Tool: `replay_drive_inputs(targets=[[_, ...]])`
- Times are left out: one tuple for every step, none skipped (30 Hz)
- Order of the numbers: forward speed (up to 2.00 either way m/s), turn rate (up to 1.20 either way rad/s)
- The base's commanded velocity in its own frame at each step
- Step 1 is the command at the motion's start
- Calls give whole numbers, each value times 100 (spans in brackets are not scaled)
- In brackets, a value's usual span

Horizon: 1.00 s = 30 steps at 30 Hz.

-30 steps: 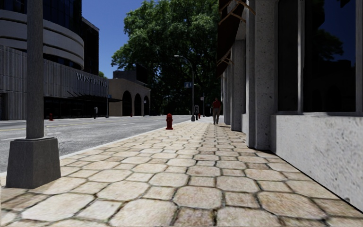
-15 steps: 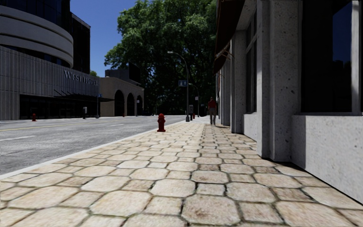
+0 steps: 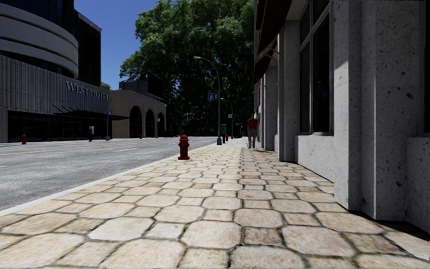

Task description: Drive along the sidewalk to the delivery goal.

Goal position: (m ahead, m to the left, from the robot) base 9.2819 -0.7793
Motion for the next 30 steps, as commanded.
replay_drive_inputs(targets=[[200,0],[200,0],[200,0],[200,0],[200,0],[200,0],[200,0],[200,0],[200,0],[200,0],[200,0],[200,0],[200,0],[200,-5],[200,-5],[200,-13],[200,-16],[200,-16],[200,-16],[200,-16],[200,-17],[200,-17],[200,-17],[200,-17],[200,-17],[200,-17],[200,-17],[200,-18],[200,-18],[200,-20]])
